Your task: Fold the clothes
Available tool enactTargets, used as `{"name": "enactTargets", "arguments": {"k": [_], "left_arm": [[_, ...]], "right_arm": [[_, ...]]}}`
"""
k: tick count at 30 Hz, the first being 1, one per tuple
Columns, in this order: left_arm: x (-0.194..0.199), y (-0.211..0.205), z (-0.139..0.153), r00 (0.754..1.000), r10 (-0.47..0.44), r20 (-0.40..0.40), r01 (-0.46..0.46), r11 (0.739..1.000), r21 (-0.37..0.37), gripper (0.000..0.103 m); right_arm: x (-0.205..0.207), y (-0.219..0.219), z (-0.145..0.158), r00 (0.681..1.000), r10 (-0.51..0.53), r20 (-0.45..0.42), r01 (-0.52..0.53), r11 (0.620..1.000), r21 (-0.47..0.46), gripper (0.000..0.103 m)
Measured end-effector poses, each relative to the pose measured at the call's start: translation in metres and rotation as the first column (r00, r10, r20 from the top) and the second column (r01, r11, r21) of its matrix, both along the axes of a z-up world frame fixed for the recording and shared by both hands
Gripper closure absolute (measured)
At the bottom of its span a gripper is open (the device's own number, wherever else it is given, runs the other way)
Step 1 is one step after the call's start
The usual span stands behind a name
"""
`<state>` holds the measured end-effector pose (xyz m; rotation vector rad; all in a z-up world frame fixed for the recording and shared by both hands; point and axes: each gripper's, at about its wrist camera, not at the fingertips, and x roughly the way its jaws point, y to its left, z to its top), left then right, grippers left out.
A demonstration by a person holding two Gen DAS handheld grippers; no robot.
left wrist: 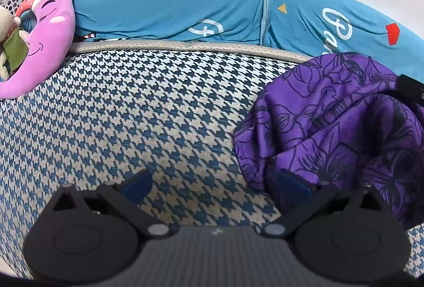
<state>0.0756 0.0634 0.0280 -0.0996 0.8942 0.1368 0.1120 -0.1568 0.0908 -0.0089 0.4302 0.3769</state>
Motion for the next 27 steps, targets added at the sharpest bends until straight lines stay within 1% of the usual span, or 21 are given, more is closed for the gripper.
{"name": "enactTargets", "arguments": {"k": [5, 9, 13, 15, 19, 23, 25, 26, 27], "left_arm": [[0.002, 0.009, 0.006, 1.000, 0.021, 0.007, -0.021, 1.000, -0.010, 0.000], [0.005, 0.023, 0.015, 0.996, 0.085, 0.033, -0.085, 0.996, 0.017, 0.000], [0.011, 0.037, 0.020, 0.991, 0.134, 0.029, -0.134, 0.991, 0.006, 0.000], [0.016, 0.040, 0.023, 0.989, 0.143, 0.030, -0.143, 0.990, 0.012, 0.000], [0.024, 0.040, 0.024, 0.990, 0.139, 0.032, -0.140, 0.989, 0.037, 0.000], [0.028, 0.044, 0.018, 0.988, 0.156, 0.009, -0.156, 0.986, 0.059, 0.000], [0.030, 0.048, 0.015, 0.985, 0.175, 0.001, -0.175, 0.983, 0.063, 0.000], [0.031, 0.051, 0.014, 0.982, 0.186, -0.002, -0.186, 0.980, 0.064, 0.000], [0.033, 0.054, 0.013, 0.980, 0.198, -0.005, -0.197, 0.978, 0.066, 0.000]], "right_arm": [[0.008, 0.026, -0.003, 0.996, 0.086, -0.001, -0.086, 0.996, -0.030, 0.039], [0.015, 0.050, -0.015, 0.985, 0.161, -0.062, -0.164, 0.985, -0.047, 0.033], [0.021, 0.072, -0.038, 0.972, 0.192, -0.139, -0.205, 0.975, -0.089, 0.031], [0.022, 0.080, -0.048, 0.965, 0.203, -0.164, -0.221, 0.970, -0.103, 0.030], [0.022, 0.093, -0.062, 0.956, 0.228, -0.183, -0.256, 0.955, -0.147, 0.028], [0.022, 0.102, -0.074, 0.955, 0.230, -0.187, -0.266, 0.942, -0.203, 0.028], [0.022, 0.105, -0.079, 0.958, 0.220, -0.184, -0.259, 0.939, -0.227, 0.035], [0.023, 0.106, -0.082, 0.959, 0.214, -0.183, -0.255, 0.936, -0.243, 0.046], [0.023, 0.108, -0.084, 0.961, 0.208, -0.183, -0.251, 0.932, -0.261, 0.061]]}}
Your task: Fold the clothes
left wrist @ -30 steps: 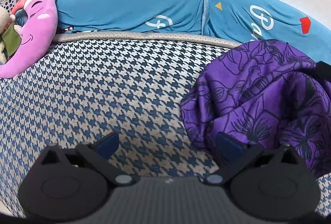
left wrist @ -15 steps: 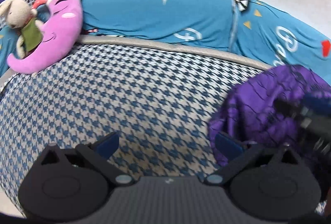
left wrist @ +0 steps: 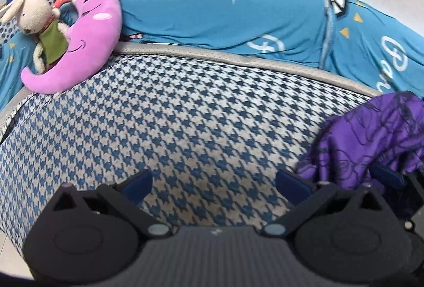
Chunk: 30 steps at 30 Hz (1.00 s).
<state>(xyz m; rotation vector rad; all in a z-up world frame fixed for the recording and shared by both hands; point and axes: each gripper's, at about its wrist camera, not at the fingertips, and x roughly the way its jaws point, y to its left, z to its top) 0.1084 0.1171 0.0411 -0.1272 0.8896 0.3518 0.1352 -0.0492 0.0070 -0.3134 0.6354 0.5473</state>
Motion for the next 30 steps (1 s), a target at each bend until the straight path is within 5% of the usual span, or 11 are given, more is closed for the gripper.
{"name": "enactTargets", "arguments": {"k": [2, 5, 21, 26, 30], "left_arm": [[0.006, 0.007, -0.002, 1.000, 0.022, -0.011, -0.022, 1.000, -0.002, 0.000], [0.015, 0.016, 0.001, 0.999, 0.042, -0.005, -0.042, 0.999, 0.000, 0.000], [-0.005, 0.063, 0.027, 0.991, 0.101, 0.082, -0.098, 0.994, -0.040, 0.000], [-0.014, 0.081, 0.037, 0.980, 0.156, 0.121, -0.154, 0.988, -0.023, 0.000], [-0.019, 0.096, 0.045, 0.965, 0.207, 0.159, -0.210, 0.978, 0.003, 0.000]], "right_arm": [[0.004, 0.001, -0.005, 1.000, -0.007, -0.026, 0.007, 1.000, -0.001, 0.080], [0.008, 0.000, -0.009, 0.999, -0.023, -0.041, 0.023, 1.000, -0.003, 0.095], [0.020, 0.000, 0.046, 0.995, -0.018, -0.097, 0.055, 0.917, 0.395, 0.097], [0.023, 0.029, 0.061, 0.998, 0.027, -0.052, 0.000, 0.886, 0.463, 0.097], [0.022, 0.055, 0.069, 0.986, 0.161, -0.041, -0.117, 0.847, 0.519, 0.097]]}}
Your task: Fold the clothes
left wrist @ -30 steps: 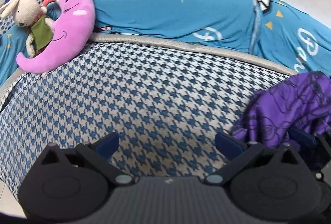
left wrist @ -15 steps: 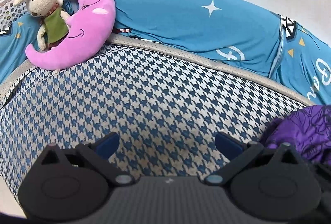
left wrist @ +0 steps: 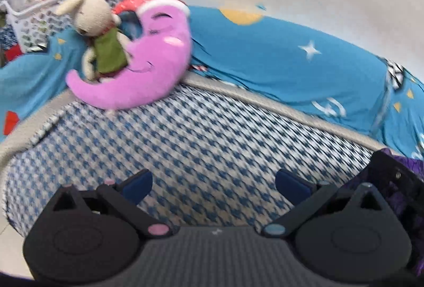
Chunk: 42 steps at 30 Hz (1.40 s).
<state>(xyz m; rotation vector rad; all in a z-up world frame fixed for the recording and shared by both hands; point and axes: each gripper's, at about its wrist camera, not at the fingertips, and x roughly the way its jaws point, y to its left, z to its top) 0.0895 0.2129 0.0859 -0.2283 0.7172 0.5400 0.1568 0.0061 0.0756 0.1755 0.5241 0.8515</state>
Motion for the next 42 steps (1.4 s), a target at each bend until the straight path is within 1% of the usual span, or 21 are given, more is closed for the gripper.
{"name": "enactTargets", "arguments": {"k": [1, 2, 3, 4, 6, 7, 10, 11, 15, 20, 23, 27, 29, 31, 32, 33, 35, 38, 40, 41, 42], "left_arm": [[-0.001, 0.004, 0.002, 1.000, 0.018, 0.008, -0.018, 1.000, 0.007, 0.000], [-0.002, 0.008, 0.003, 0.999, 0.034, 0.014, -0.034, 0.999, 0.012, 0.000], [-0.003, 0.010, 0.004, 0.999, 0.046, 0.018, -0.046, 0.999, 0.017, 0.000], [-0.003, 0.011, 0.004, 0.999, 0.049, 0.018, -0.049, 0.999, 0.017, 0.000], [-0.003, 0.011, 0.004, 0.999, 0.044, 0.012, -0.044, 0.999, 0.013, 0.000], [-0.003, 0.011, 0.003, 0.999, 0.042, 0.009, -0.042, 0.999, 0.012, 0.000], [-0.003, 0.004, 0.004, 1.000, 0.022, 0.010, -0.022, 1.000, 0.010, 0.000], [-0.003, 0.002, 0.004, 1.000, 0.014, 0.010, -0.014, 1.000, 0.009, 0.000], [-0.003, -0.009, 0.003, 1.000, -0.013, 0.014, 0.013, 1.000, 0.009, 0.000], [-0.001, -0.022, 0.003, 0.998, -0.052, 0.022, 0.052, 0.999, -0.015, 0.000], [0.003, -0.031, 0.002, 0.996, -0.082, 0.024, 0.082, 0.996, -0.026, 0.000], [0.009, -0.046, -0.001, 0.992, -0.122, 0.013, 0.122, 0.991, -0.045, 0.000], [0.011, -0.054, -0.002, 0.990, -0.139, 0.008, 0.140, 0.989, -0.046, 0.000], [0.013, -0.059, -0.003, 0.989, -0.150, 0.007, 0.150, 0.987, -0.048, 0.000], [0.014, -0.062, -0.003, 0.988, -0.155, 0.005, 0.155, 0.987, -0.049, 0.000], [0.015, -0.064, -0.004, 0.987, -0.158, 0.003, 0.158, 0.986, -0.053, 0.000], [0.017, -0.068, -0.005, 0.986, -0.164, -0.001, 0.164, 0.984, -0.065, 0.000], [0.019, -0.073, -0.006, 0.986, -0.169, -0.002, 0.168, 0.983, -0.074, 0.000], [0.020, -0.076, -0.006, 0.985, -0.172, -0.002, 0.171, 0.982, -0.075, 0.000], [0.020, -0.077, -0.006, 0.985, -0.174, 0.000, 0.174, 0.982, -0.073, 0.000], [0.020, -0.079, -0.005, 0.984, -0.176, 0.002, 0.176, 0.982, -0.070, 0.000]], "right_arm": [[-0.001, 0.007, 0.000, 0.999, 0.048, -0.004, -0.048, 0.999, 0.009, 0.096], [-0.002, 0.013, -0.001, 0.997, 0.074, -0.005, -0.074, 0.997, -0.002, 0.093], [-0.003, 0.019, -0.003, 0.996, 0.093, -0.007, -0.094, 0.995, -0.020, 0.092], [-0.005, 0.025, -0.006, 0.994, 0.104, -0.010, -0.105, 0.993, -0.052, 0.092], [-0.009, 0.031, -0.010, 0.995, 0.099, 0.000, -0.098, 0.990, -0.101, 0.084], [-0.011, 0.030, -0.011, 0.995, 0.104, -0.003, -0.103, 0.989, -0.104, 0.082], [-0.016, 0.022, -0.009, 0.992, 0.126, -0.015, -0.127, 0.988, -0.093, 0.071], [-0.018, 0.018, -0.007, 0.991, 0.132, -0.009, -0.132, 0.987, -0.093, 0.070], [-0.023, -0.003, -0.001, 0.992, 0.128, -0.003, -0.128, 0.988, -0.086, 0.069], [-0.022, -0.040, 0.013, 0.999, 0.033, 0.027, -0.031, 0.996, -0.089, 0.069], [-0.017, -0.062, 0.018, 0.999, -0.040, 0.036, 0.043, 0.996, -0.083, 0.067], [-0.010, -0.086, 0.021, 0.982, -0.178, 0.070, 0.185, 0.975, -0.121, 0.055], [-0.003, -0.098, 0.017, 0.964, -0.256, 0.066, 0.263, 0.955, -0.140, 0.054], [0.002, -0.109, 0.014, 0.948, -0.312, 0.062, 0.318, 0.936, -0.152, 0.052], [0.005, -0.113, 0.012, 0.940, -0.337, 0.060, 0.342, 0.926, -0.159, 0.048], [0.008, -0.117, 0.010, 0.934, -0.353, 0.056, 0.357, 0.919, -0.165, 0.042], [0.013, -0.124, 0.004, 0.928, -0.372, 0.029, 0.371, 0.912, -0.177, 0.036], [0.022, -0.132, -0.007, 0.921, -0.389, -0.019, 0.380, 0.907, -0.183, 0.035], [0.025, -0.135, -0.015, 0.925, -0.377, -0.059, 0.364, 0.919, -0.152, 0.039], [0.026, -0.136, -0.019, 0.926, -0.371, -0.076, 0.359, 0.924, -0.134, 0.052], [0.025, -0.135, -0.021, 0.929, -0.358, -0.093, 0.345, 0.930, -0.127, 0.067]]}}
